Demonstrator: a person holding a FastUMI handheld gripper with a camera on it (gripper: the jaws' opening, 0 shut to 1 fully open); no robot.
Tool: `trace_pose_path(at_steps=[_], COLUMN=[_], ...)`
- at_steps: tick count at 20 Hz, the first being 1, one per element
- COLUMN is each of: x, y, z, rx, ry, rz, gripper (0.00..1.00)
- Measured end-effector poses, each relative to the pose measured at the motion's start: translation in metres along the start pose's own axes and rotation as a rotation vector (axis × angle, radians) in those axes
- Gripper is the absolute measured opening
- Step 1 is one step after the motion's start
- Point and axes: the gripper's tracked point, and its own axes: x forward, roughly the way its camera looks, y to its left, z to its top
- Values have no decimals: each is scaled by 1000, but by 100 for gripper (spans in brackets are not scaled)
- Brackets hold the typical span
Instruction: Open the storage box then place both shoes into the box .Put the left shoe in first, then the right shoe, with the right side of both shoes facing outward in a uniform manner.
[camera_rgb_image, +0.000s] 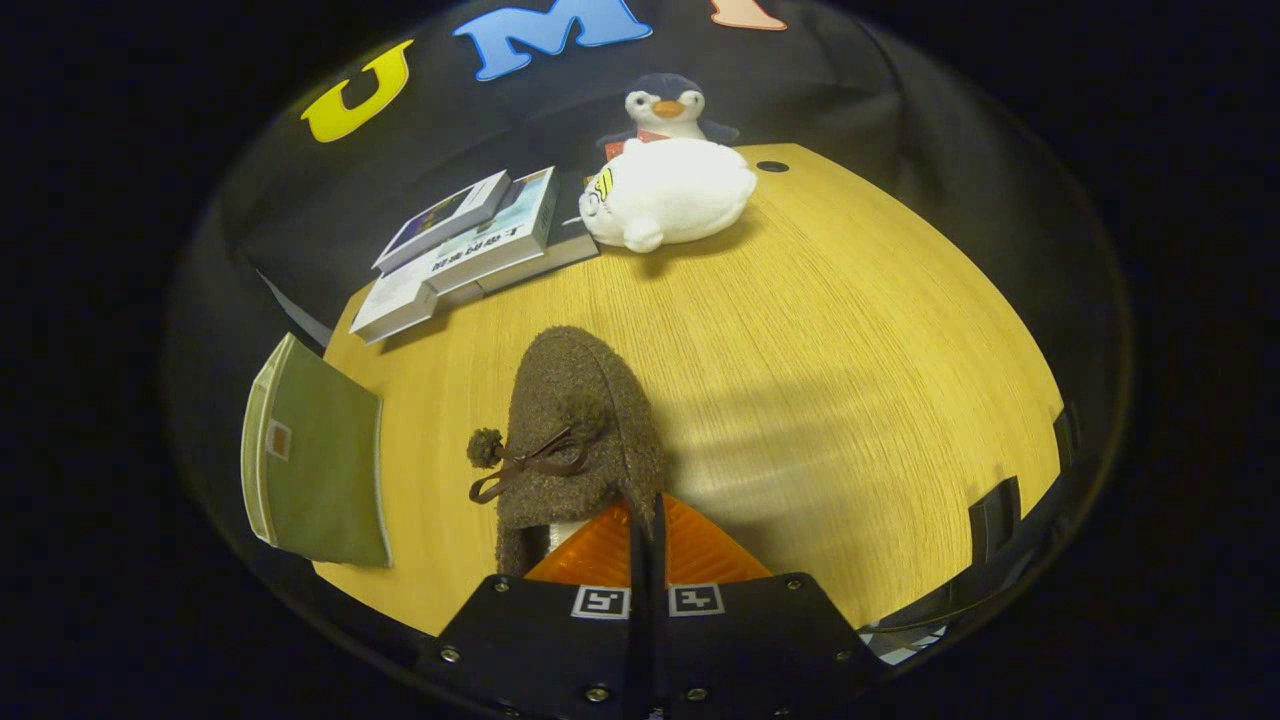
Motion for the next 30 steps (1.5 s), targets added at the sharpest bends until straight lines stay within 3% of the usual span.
trace_pose_path(at_steps=[16,30], x=[-50,-59], y=[156,310], z=[38,28], rx=[41,4], ry=[-42,-30], rz=[151,322], gripper=[0,0])
